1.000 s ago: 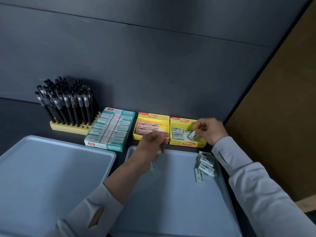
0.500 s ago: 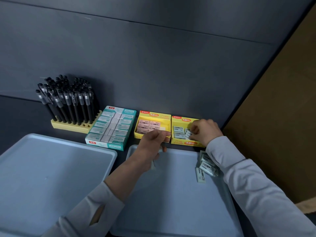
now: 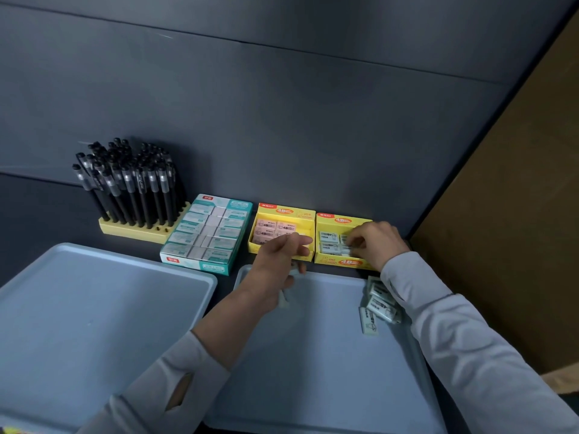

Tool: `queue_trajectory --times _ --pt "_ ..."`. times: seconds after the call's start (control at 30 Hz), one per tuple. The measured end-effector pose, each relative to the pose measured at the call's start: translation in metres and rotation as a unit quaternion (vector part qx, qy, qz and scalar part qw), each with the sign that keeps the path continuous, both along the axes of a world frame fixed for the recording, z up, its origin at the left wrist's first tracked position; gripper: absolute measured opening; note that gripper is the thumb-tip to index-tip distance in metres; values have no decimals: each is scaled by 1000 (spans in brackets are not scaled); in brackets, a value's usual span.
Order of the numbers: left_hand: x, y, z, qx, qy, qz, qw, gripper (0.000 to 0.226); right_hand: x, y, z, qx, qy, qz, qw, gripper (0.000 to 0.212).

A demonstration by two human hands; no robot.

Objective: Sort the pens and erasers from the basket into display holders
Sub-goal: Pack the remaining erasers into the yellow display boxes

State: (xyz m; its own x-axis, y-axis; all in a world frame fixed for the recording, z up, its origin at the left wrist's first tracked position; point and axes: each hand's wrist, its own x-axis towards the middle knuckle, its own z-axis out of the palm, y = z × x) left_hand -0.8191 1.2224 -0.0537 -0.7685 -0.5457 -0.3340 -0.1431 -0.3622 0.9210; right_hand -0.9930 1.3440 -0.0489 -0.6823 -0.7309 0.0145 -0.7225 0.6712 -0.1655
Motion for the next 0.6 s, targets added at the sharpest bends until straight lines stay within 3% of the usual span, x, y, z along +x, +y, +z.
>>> queue_trajectory --times 0.13,0.2,0.27,0.33,0.4,0.47,0.57,0.6 --pt "-5 -7 4 163 99 84 978 37 16 3 12 -128 -1 -16 992 16" --pt "-10 -9 8 211 148 134 957 39 37 -1 22 -208 -152 -14 966 12" --pt "-15 -7 15 221 175 176 943 41 64 -8 26 -271 -400 -12 875 7" --pt "-20 -5 20 204 179 208 940 42 86 -14 26 -299 -534 -12 791 6" --pt "-24 -1 22 183 170 228 941 43 95 -16 22 -321 -573 -9 754 6" --pt "-24 2 21 178 168 241 939 41 94 -16 19 -336 -576 -13 745 14" --pt "-23 0 18 213 175 240 931 21 84 -9 21 -349 -577 -17 738 19" --pt "-22 -1 16 222 178 225 932 25 79 -6 22 -356 -578 -17 734 24"
